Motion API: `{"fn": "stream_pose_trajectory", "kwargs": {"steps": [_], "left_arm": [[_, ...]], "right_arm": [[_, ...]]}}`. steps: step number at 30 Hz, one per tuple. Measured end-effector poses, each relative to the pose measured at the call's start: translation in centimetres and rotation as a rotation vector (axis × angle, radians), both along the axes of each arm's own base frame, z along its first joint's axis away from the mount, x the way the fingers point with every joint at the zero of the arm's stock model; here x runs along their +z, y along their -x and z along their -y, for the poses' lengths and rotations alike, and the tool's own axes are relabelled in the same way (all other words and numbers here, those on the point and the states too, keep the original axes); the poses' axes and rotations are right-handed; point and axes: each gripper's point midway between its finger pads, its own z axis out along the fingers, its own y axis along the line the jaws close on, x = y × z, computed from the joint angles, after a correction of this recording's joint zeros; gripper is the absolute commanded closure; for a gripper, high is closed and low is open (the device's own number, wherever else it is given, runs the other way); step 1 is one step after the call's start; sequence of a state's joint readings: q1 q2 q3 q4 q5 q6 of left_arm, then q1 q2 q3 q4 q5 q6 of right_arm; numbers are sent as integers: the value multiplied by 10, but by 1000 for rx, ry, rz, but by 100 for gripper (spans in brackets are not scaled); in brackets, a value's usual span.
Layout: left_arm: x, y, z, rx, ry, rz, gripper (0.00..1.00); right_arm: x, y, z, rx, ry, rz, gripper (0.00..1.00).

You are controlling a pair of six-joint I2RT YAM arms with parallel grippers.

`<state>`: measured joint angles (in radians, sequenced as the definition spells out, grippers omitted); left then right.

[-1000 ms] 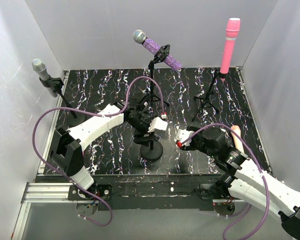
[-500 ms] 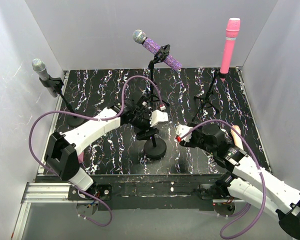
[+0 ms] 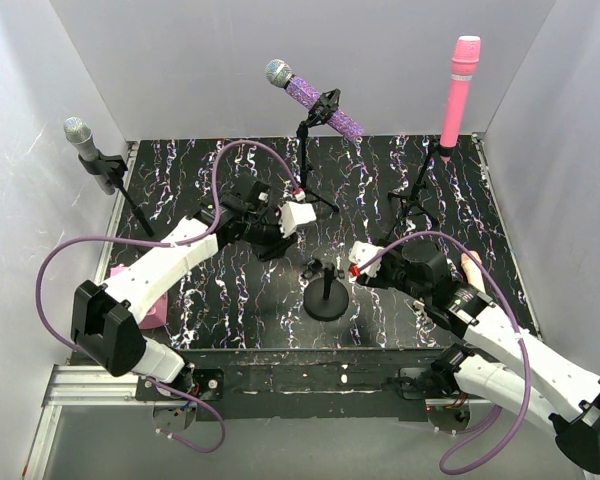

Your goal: Remove the microphone from the stand

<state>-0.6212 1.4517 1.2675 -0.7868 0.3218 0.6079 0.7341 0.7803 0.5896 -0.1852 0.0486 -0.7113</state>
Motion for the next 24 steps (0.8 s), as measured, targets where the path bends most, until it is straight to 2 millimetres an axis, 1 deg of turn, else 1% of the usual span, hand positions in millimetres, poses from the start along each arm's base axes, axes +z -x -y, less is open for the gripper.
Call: {"fn": "stream_pose_trajectory", "kwargs": {"steps": [1,4,6,8,11,13,15,17,19,22,24], "left_arm": [[0,8,4,-19,24,-37,47],[0,25,9,-87,45,-95,33],[4,34,9,-132,47,-114,29],[18,37,13,-179,57,-118,27],[52,33,25,-262,98,-75,24],[71,32,31,-323,122,-39,23],[80,37,35,-389,128,-18,22],[77,46,40,-454,116,-21,22],[70,54,50,-514,99,-42,22],[54,56,72,-572,77,-82,22],[38,55,88,-599,61,-115,23]], "right_arm": [[1,0,0,0,-1,2,39],[4,0,0,-1,-2,2,39],[4,1,1,-1,4,-4,39],[3,2,2,-3,9,-13,39],[2,4,6,-21,5,-35,38],[5,3,9,-44,-5,-49,37],[11,-1,14,-80,-25,-60,36],[15,-5,19,-123,-53,-69,36],[19,-10,27,-174,-83,-83,36],[25,-18,41,-269,-139,-113,36],[30,-23,52,-341,-183,-134,36]]}}
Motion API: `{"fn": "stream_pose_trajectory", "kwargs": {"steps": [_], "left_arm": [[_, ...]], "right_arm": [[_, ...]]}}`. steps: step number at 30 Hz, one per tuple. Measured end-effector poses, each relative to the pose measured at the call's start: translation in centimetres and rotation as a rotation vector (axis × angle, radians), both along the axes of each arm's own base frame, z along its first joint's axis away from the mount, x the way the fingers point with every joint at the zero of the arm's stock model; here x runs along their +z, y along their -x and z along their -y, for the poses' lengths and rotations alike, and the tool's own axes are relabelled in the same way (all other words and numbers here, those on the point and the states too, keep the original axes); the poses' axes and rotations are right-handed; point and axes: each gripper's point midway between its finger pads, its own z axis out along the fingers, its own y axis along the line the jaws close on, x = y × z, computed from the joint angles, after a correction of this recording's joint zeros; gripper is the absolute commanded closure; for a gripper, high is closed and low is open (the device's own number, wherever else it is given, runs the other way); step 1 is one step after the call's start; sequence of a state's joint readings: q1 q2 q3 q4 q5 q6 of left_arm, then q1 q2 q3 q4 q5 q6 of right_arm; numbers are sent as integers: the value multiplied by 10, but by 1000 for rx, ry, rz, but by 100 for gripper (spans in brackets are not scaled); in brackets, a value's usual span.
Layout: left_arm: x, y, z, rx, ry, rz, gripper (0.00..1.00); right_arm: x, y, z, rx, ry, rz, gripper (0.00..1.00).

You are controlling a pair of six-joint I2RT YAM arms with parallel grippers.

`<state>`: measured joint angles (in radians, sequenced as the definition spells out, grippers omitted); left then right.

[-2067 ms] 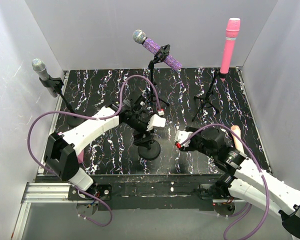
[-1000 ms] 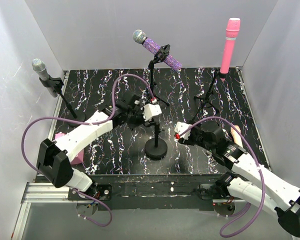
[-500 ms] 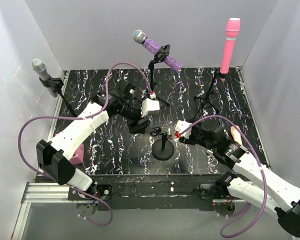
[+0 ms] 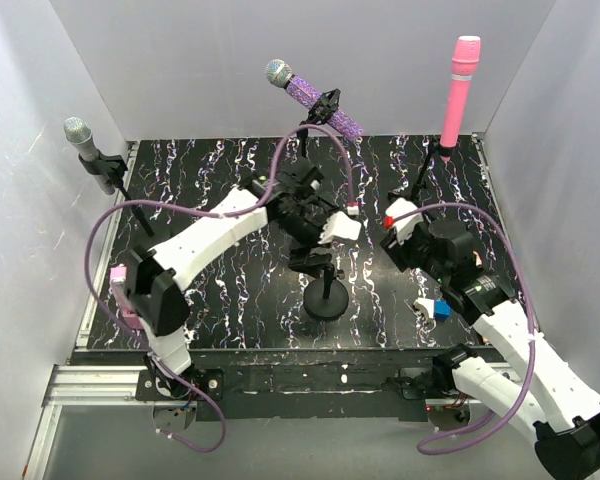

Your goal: Remove the microphone from the stand

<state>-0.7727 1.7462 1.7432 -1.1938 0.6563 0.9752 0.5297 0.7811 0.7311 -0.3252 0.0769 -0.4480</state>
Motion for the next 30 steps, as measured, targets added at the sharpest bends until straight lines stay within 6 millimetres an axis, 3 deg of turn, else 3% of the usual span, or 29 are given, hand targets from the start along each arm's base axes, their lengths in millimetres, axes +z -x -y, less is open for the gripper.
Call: {"fn": "stream_pose_trajectory", "kwargs": {"steps": [5,12,20,25,30], "left_arm": [[-34,9,23,-44,-71,-52,31],[-49,25,22,-78,-166,-38,62],[-49,9,22,55,-204,-10,88],[-50,-4,16,191,-220,20,93],[-50,-37,-12,385,-250,65,95]], "right_arm": [[16,-11,23,-151,-105,-21,36],[14,-16,41,-271,-175,-57,36],[22,-22,51,-334,-210,-64,37],[23,-26,54,-346,-201,-75,37],[26,-34,52,-345,-182,-93,37]]}}
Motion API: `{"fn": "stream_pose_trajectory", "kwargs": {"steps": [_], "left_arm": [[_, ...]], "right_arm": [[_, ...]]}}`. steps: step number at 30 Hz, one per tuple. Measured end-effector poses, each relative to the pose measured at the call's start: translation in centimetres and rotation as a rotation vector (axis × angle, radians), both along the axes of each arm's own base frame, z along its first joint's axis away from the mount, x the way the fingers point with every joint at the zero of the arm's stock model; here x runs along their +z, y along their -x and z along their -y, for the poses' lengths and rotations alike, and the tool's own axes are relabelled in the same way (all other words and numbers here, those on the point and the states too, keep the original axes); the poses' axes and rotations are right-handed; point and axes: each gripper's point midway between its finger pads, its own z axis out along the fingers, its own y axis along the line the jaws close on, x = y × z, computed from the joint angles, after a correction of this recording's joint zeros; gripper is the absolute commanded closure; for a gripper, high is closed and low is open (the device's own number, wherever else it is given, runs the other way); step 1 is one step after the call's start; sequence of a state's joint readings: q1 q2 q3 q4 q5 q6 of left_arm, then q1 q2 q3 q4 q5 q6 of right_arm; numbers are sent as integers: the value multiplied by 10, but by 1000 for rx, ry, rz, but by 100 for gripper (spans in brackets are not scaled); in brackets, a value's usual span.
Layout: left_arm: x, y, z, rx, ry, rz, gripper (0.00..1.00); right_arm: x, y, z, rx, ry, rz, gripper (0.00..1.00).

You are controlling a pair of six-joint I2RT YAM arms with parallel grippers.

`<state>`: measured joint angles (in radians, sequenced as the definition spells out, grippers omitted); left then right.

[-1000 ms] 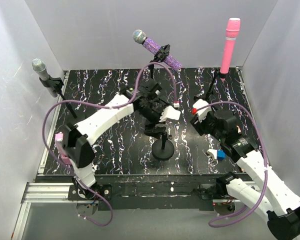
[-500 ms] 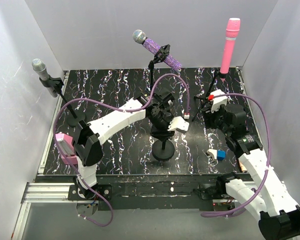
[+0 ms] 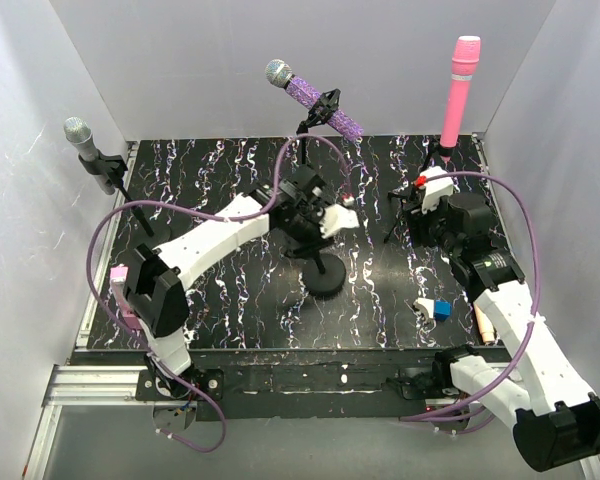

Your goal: Remove the microphone from the stand

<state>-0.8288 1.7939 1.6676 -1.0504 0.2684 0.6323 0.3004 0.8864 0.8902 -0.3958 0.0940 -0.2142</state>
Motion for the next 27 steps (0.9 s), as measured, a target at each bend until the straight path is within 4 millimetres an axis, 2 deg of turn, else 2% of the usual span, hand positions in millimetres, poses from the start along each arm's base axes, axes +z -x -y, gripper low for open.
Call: {"fn": "stream_pose_trajectory", "kwargs": {"steps": [5,10,15,19,22,27], "left_arm": [[1,-51,-58,231,-47,73,96],[16,-79,-113,372,-112,165,97],[21,-86,-141,437,-184,209,97],[19,-96,-151,496,-189,217,95],[18,-115,-164,573,-185,233,94],[11,-162,-184,724,-149,256,92]], "right_arm": [[6,-8,-3,5,-1,-1,37],[4,-17,-8,16,-2,-23,37],[5,-25,-13,23,-6,-39,38],[5,-26,-14,32,-10,-43,38],[5,-25,-15,37,-14,-42,38],[13,-19,-19,61,-39,-25,38]]}}
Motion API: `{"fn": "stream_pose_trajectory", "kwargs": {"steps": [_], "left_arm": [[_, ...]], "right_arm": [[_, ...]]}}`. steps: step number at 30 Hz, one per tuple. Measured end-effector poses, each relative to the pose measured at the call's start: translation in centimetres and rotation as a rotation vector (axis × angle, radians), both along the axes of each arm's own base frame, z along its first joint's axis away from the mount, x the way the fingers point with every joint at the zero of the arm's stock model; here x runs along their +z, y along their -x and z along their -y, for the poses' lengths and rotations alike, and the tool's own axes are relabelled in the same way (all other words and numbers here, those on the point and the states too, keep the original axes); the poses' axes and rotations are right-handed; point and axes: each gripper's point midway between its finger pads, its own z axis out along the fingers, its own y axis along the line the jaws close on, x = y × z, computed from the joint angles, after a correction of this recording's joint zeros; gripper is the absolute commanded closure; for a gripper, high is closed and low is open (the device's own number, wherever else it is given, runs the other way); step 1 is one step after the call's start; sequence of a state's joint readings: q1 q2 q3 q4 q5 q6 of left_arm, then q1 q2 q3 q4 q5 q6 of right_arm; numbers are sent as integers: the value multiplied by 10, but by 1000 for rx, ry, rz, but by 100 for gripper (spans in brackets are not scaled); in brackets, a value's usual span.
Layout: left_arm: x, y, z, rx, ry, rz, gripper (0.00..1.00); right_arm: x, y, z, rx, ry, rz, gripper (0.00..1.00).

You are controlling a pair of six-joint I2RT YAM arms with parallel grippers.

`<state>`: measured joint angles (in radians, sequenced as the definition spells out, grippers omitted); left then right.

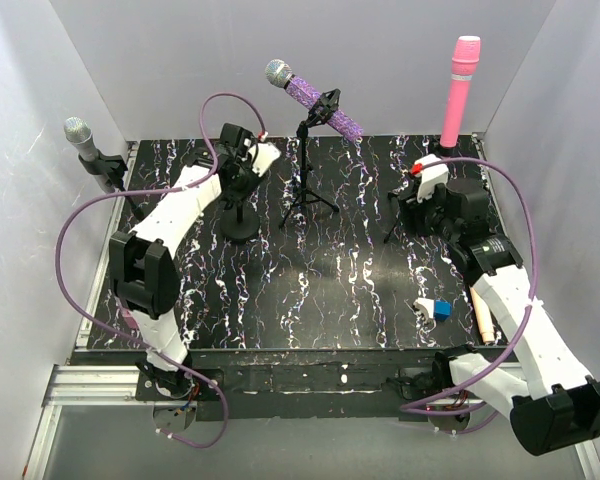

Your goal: Remove the microphone from the stand

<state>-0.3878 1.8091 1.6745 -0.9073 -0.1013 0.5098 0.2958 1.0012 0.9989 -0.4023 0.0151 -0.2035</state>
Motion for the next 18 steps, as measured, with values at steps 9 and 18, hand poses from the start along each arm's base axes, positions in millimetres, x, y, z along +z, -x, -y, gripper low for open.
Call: {"fn": "stream_pose_trajectory", "kwargs": {"steps": [9,18], "left_arm": [[-3,-67,-17,181,101,81,32],[0,-89,-18,219,199,127,2]], "right_arm": [[2,22,-19,120,-66,-36,37],[27,48,-54,342,-162,-83,30]]}}
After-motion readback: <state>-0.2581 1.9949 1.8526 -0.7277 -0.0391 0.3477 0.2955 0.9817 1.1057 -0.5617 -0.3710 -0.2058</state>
